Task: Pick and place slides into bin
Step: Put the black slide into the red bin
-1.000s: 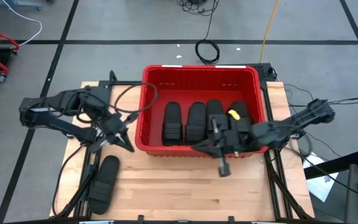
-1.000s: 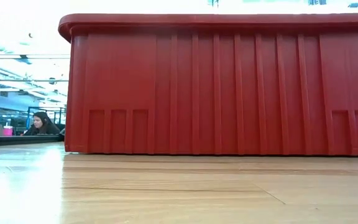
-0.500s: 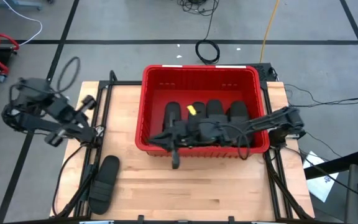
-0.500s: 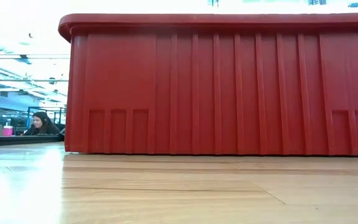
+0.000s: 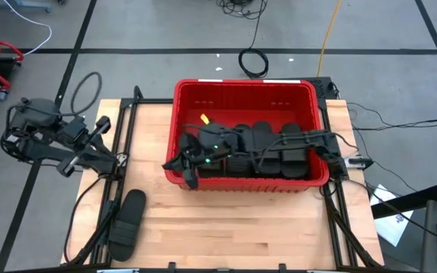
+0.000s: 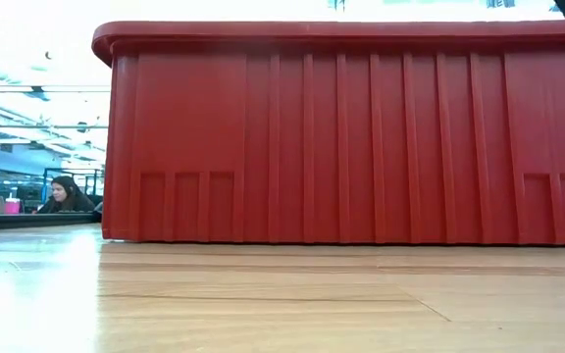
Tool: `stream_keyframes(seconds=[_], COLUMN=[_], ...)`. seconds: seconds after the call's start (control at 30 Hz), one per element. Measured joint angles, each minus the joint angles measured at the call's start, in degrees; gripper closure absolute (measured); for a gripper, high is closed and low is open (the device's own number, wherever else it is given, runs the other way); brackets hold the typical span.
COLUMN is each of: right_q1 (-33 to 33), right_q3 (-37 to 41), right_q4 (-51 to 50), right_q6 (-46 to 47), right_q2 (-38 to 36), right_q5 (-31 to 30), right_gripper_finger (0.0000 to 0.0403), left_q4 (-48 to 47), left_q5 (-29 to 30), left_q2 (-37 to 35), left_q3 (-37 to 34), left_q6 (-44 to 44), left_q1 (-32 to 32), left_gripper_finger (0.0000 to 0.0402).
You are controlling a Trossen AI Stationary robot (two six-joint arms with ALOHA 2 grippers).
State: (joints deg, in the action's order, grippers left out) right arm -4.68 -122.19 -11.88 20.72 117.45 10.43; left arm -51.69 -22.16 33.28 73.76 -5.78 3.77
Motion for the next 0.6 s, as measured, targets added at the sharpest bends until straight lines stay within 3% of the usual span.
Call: stream_keyframes(seconds=[0.2,0.33,0.47,0.6], right_q1=[1.23,1.92,2.01,0.45], right_q3=[0.11,0.10,0.11,0.11], right_q4=[0.74,1.06,3.71,0.36], right_q6=[0.92,-2.08,-6.10,-10.33], right_q2=[0.99,-0.72,-3.11,-8.31], right_q5=[3.42,3.31,3.22,1.56], right_gripper_finger=[0.0403,0.0403,0.0403,0.0403], left_q4=[-12.95,-18.79,-15.11,-10.46], left_q5=[-2.50,-4.80,-8.26,-9.58], left_q2=[4.08,8.52,9.34,7.20], left_q3=[0.01,-0.13,-0.17,-0.15], left_q6=[-6.81,-1.87,5.15,1.86], left_q1=[0.00,0.02,0.02,0.07], left_gripper_finger=[0.0398,0.0393,0.0396,0.0397])
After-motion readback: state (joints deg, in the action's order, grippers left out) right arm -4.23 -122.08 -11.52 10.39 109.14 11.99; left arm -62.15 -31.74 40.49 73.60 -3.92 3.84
